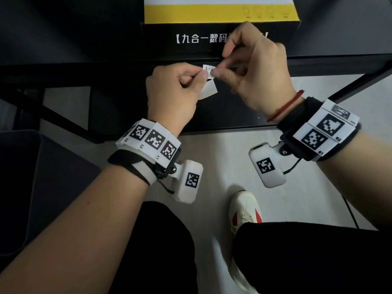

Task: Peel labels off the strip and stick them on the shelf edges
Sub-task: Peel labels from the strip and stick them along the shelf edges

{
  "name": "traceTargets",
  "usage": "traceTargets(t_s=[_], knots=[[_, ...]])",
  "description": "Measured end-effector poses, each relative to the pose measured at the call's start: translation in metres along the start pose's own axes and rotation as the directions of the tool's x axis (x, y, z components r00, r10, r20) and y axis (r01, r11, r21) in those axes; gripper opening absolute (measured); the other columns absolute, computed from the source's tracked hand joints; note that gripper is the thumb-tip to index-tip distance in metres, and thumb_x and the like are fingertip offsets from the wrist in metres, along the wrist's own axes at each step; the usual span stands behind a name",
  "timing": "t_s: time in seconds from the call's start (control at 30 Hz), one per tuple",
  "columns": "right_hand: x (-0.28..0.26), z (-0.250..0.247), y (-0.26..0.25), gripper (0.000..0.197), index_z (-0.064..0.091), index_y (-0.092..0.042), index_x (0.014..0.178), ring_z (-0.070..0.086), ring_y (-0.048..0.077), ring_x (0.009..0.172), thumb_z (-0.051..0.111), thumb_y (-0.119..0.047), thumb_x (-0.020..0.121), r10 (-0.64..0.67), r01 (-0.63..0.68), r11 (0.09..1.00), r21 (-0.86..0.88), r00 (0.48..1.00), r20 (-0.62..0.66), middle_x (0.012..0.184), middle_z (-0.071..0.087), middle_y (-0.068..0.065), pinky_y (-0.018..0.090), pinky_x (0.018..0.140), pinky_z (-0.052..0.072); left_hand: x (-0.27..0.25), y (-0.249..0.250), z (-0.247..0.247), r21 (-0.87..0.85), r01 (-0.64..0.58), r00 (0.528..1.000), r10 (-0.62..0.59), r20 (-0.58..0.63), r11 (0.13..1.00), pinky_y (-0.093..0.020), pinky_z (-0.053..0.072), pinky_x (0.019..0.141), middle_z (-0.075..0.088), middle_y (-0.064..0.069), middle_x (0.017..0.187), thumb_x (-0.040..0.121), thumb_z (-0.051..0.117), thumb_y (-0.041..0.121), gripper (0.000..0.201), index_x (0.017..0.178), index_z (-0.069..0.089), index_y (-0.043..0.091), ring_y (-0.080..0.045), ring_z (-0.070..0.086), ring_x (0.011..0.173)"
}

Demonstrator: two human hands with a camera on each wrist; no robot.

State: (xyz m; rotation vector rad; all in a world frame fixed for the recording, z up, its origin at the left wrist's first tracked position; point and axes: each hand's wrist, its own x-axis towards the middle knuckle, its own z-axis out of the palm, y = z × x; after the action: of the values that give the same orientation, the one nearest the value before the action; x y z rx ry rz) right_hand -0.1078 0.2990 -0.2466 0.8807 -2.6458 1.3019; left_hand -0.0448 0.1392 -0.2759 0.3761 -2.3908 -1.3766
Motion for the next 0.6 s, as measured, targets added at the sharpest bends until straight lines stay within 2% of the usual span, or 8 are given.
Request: traceTargets(t_s=[0.1,0.23,0.3,0.4,0.47,0.6], knots=[[-0.002,0.0033,0.0009,0.037,0.046,-0.02,0.094,0.065,-0.004,0.055,0.081,-0.022,0.083,0.041,-0.041,0.999,-0.003,0.999,-0.026,0.076,0.076,-0.004,0.009,0.058,0.045,-0.0025,-0.0024,0.0019,-0.006,0.013,1.0,-0.013,0.009,1.0,-0.031,0.061,0.077,0.072,0.015,0.067,0.091,0.071,0.033,0.016,0.095,0.082,0.021,-0.004,0.07,0.065],[-0.003,0.0054,0.0006,0.034,0.052,-0.018,0.095,0.068,0.01,0.053,0.082,-0.025,0.082,0.087,-0.087,0.996,0.003,0.995,-0.052,0.073,0.074,-0.009,0.017,0.06,0.051,-0.0032,-0.0042,0.0042,-0.038,0.016,1.0,-0.016,-0.002,0.999,-0.029,0.061,0.078,0.073,0.015,0.07,0.091,0.071,0.032,0.016,0.096,0.082,0.021,-0.003,0.072,0.07],[-0.0025,0.0061,-0.0003,0.034,0.052,-0.019,0.094,0.068,0.014,0.05,0.083,-0.025,0.082,0.106,-0.105,0.994,0.02,0.993,-0.059,0.073,0.073,-0.011,0.015,0.056,0.05,-0.003,-0.0057,0.0051,-0.06,0.018,1.0,-0.018,-0.004,0.998,-0.023,0.06,0.078,0.071,0.019,0.069,0.092,0.071,0.03,0.015,0.096,0.082,0.021,0.001,0.072,0.07],[-0.0018,0.0065,-0.0008,0.031,0.055,-0.015,0.094,0.068,0.015,0.047,0.083,-0.026,0.083,0.127,-0.124,0.992,0.037,0.99,-0.067,0.072,0.073,-0.012,0.011,0.053,0.047,-0.0031,-0.0078,0.0055,-0.079,0.012,1.0,-0.013,-0.015,0.997,-0.015,0.055,0.074,0.066,0.023,0.063,0.092,0.072,0.028,0.013,0.096,0.081,0.021,0.008,0.068,0.067],[-0.0018,0.0069,-0.001,0.031,0.056,-0.015,0.093,0.068,0.014,0.047,0.083,-0.027,0.083,0.133,-0.131,0.991,0.032,0.989,-0.072,0.072,0.073,-0.01,0.011,0.052,0.048,-0.0034,-0.0086,0.0054,-0.091,0.002,1.0,-0.005,-0.026,0.996,-0.014,0.054,0.074,0.065,0.024,0.063,0.092,0.072,0.027,0.012,0.096,0.082,0.021,0.008,0.068,0.068],[-0.0009,0.0075,-0.0001,0.027,0.069,-0.014,0.095,0.069,0.012,0.048,0.081,-0.036,0.085,0.158,-0.157,0.987,0.009,0.984,-0.086,0.074,0.075,-0.007,0.02,0.05,0.056,-0.0021,-0.0095,0.0039,-0.118,0.006,0.998,-0.013,-0.053,0.993,-0.014,0.055,0.076,0.068,0.023,0.067,0.091,0.072,0.028,0.012,0.095,0.082,0.021,0.005,0.07,0.071]])
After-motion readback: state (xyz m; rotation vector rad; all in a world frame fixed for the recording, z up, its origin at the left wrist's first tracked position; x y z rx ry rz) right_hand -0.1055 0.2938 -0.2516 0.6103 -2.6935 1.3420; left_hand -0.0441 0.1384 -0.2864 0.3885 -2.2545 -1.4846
